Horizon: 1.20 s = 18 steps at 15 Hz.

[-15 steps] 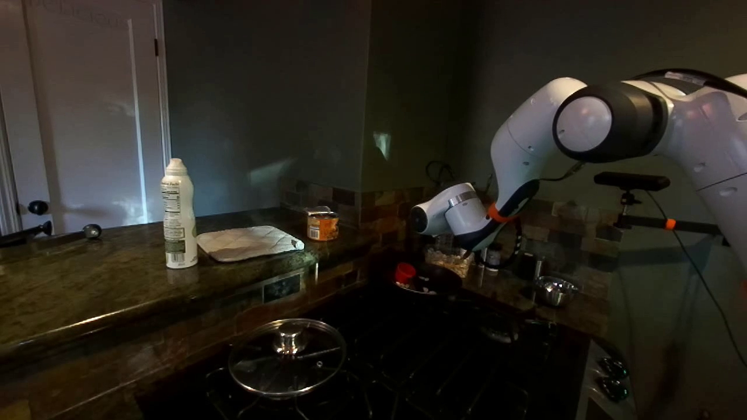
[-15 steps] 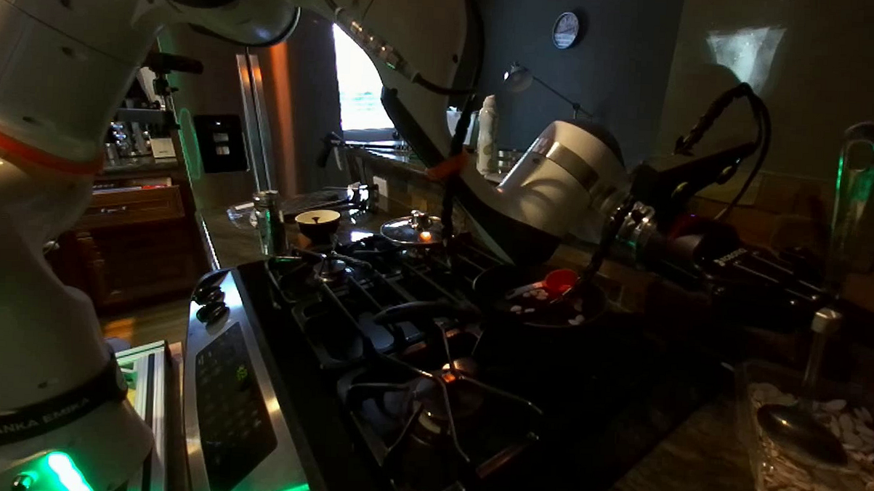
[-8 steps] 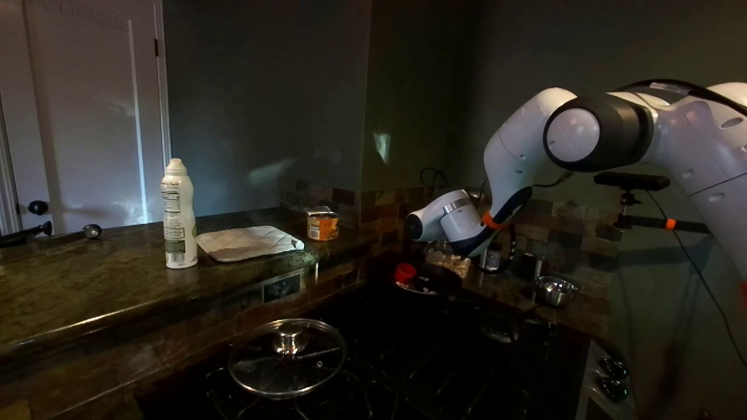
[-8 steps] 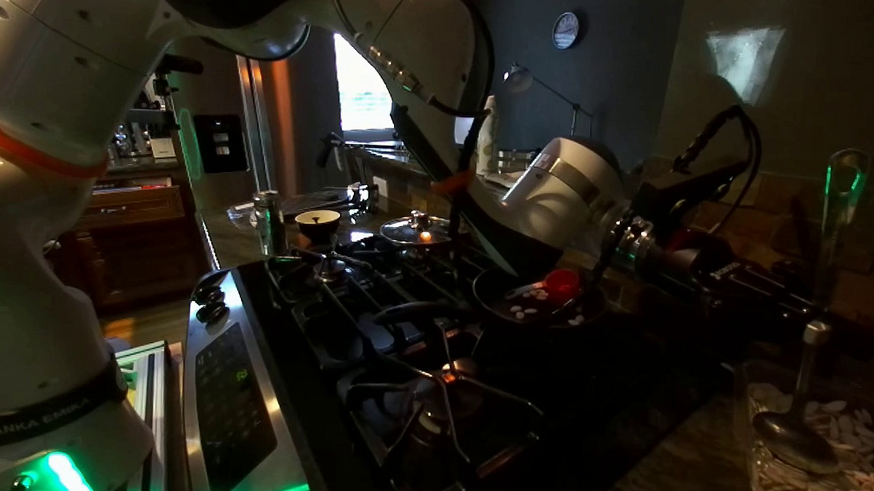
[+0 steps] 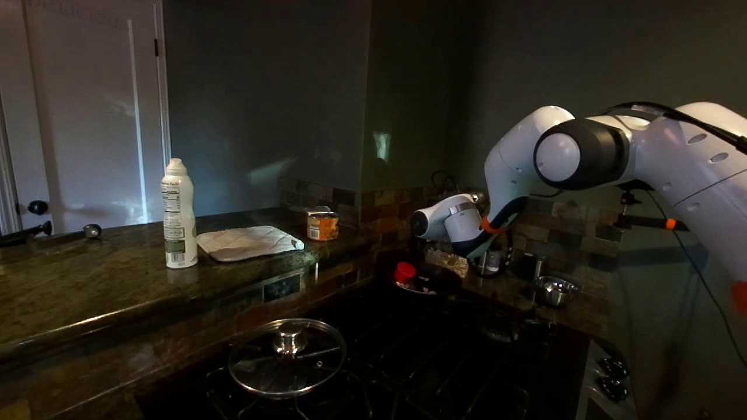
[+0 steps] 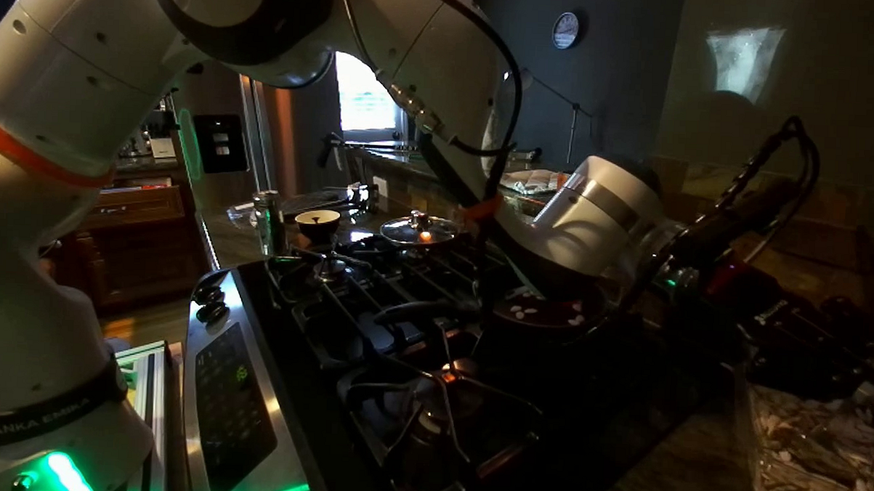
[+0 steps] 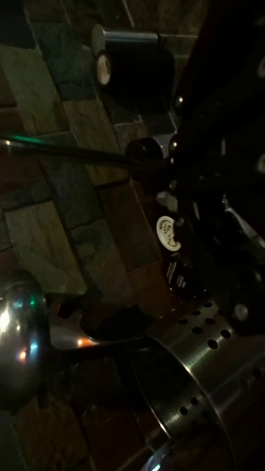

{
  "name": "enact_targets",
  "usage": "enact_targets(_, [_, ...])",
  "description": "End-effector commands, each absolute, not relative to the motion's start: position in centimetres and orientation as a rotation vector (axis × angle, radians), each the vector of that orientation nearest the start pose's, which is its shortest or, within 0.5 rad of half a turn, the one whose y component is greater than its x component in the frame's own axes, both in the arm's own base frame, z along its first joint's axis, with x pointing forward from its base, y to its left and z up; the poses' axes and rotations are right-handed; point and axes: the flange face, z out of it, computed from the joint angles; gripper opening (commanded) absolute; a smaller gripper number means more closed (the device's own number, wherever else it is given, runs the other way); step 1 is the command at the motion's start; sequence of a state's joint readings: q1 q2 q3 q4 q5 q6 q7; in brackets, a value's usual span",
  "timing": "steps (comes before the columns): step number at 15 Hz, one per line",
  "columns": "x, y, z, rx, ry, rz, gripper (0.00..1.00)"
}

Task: Use the spoon to put some of the white objects onto the pan

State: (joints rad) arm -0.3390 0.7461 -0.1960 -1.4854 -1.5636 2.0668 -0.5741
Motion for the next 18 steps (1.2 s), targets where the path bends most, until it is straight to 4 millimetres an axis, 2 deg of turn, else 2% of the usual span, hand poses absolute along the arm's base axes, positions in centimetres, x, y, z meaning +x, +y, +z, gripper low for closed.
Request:
enact_targets(1, [63.2, -40.4, 25.2, 1.732, 0.943, -0.782, 0.01])
enact_targets(5, [63.4, -41.2, 24.9, 1.884, 0.898, -0.607, 0.01])
enact_targets(9, [63.5, -41.9, 24.4, 1.936, 0.908, -0.395, 0.01])
enact_targets(18, [60.8, -44.7, 25.0, 1.941, 0.902, -0.177, 0.01])
